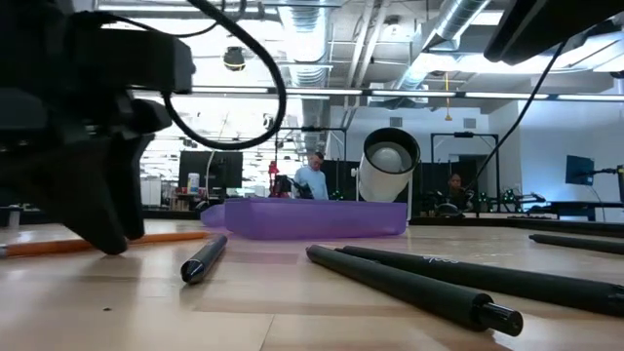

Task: Pick & place school supplies into a supply box
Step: Put the orange pencil into the purple supply box

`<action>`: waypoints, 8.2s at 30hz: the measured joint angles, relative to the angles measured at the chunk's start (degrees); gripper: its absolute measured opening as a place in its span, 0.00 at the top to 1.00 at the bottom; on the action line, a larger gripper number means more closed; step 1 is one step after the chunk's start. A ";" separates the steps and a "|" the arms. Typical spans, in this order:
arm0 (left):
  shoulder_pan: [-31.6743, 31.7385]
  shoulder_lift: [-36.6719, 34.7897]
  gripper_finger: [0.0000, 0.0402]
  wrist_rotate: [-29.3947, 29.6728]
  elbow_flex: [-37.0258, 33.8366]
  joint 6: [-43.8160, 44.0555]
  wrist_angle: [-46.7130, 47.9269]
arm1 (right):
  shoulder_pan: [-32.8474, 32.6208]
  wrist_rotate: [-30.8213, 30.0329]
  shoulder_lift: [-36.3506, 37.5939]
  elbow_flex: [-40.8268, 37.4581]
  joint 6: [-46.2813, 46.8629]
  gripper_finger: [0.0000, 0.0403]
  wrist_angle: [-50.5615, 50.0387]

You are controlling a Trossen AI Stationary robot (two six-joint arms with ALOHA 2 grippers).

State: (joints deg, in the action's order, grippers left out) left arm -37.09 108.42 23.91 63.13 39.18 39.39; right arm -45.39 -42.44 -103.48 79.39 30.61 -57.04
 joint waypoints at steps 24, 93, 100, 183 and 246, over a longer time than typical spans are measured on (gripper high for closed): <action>3.43 -3.57 0.70 3.58 1.56 23.51 9.83 | 0.02 0.27 -0.01 -5.02 3.87 0.75 1.91; -1.74 -3.79 0.98 -15.29 -1.44 24.97 5.10 | -0.24 -1.03 0.02 -8.51 6.91 0.75 3.76; -1.73 -3.76 0.97 -13.79 -1.48 26.38 8.58 | -0.24 -1.03 0.04 -10.18 6.93 0.75 5.59; -5.64 -17.56 0.58 -13.79 -19.22 21.06 -7.89 | 1.42 -0.94 0.02 -10.18 6.43 0.75 6.50; -6.39 -15.18 0.84 -14.45 -19.87 22.85 -10.32 | 1.99 -1.01 0.00 -10.18 6.45 0.75 7.39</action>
State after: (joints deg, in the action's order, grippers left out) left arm -43.48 93.24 9.46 43.25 62.03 29.07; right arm -43.40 -43.44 -103.48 69.21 37.06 -49.64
